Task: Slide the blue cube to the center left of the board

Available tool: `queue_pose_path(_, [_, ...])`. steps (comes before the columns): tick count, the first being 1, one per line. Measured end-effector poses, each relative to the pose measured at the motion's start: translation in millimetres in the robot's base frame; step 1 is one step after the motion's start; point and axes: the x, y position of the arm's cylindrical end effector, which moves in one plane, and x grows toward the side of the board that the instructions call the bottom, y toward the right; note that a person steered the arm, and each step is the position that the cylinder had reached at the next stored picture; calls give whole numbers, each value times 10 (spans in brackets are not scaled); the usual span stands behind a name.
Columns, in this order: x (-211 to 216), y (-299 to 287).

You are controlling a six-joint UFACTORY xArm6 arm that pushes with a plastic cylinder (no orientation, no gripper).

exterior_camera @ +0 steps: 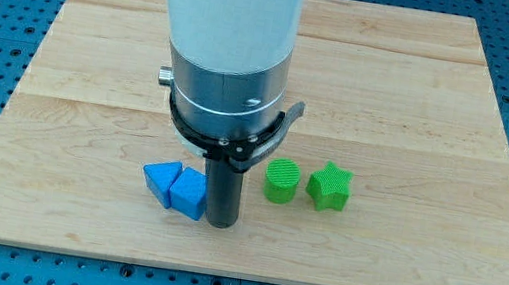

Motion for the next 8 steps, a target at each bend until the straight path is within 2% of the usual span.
queue_pose_path(1, [-375, -264])
queue_pose_path(2, [-419, -234])
queue_pose_path(3, [-261, 135])
queue_pose_path(4, [11, 126])
queue_pose_path(6, [-551, -676])
queue_pose_path(8, [-812, -751])
